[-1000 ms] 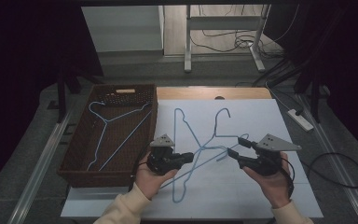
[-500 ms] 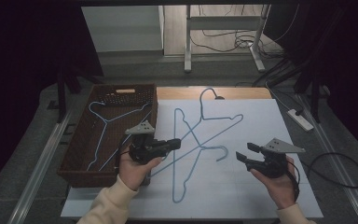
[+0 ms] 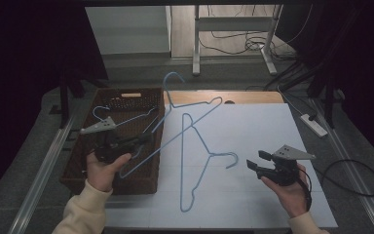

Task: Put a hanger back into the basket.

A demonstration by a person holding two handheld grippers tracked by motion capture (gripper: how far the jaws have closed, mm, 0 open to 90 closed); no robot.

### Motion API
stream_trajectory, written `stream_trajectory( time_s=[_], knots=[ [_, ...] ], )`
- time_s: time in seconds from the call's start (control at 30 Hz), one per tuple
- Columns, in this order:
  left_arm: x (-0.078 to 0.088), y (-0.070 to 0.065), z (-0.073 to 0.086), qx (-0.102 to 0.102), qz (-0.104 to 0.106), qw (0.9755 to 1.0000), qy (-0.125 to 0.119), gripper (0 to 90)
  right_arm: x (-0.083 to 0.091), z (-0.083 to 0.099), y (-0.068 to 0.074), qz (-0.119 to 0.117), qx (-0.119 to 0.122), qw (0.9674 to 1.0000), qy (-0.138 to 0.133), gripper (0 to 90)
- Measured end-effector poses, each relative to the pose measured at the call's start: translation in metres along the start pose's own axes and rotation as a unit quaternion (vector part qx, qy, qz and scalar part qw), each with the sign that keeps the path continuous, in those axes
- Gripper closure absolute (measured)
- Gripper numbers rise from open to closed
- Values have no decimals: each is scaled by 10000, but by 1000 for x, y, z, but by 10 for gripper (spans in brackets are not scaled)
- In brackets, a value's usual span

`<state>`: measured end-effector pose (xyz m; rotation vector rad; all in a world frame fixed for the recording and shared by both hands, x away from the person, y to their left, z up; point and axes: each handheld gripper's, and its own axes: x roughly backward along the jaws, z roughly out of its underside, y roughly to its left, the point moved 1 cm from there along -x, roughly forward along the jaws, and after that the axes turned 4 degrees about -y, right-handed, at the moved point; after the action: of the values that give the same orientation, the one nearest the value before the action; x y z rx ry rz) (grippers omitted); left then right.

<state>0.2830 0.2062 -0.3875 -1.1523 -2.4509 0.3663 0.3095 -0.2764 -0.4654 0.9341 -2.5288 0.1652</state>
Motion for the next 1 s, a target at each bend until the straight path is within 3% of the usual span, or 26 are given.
stream_trajectory(
  time_s=[0.07,0.33,0.8,1.0],
  knots=[
    [10,7,0,45,-10,9999,-95,873,-1,1,0,22,13,10000,29,387],
    [45,40,8,181,-384,9988,-261,873,-3,3,0,41,41,9999,98,384],
    [84,82,19,377,-841,9944,-509,873,-5,5,0,43,17,9999,141,384],
    [91,93,22,440,-1056,9921,-513,873,-6,5,0,27,12,9999,163,384]
  ],
)
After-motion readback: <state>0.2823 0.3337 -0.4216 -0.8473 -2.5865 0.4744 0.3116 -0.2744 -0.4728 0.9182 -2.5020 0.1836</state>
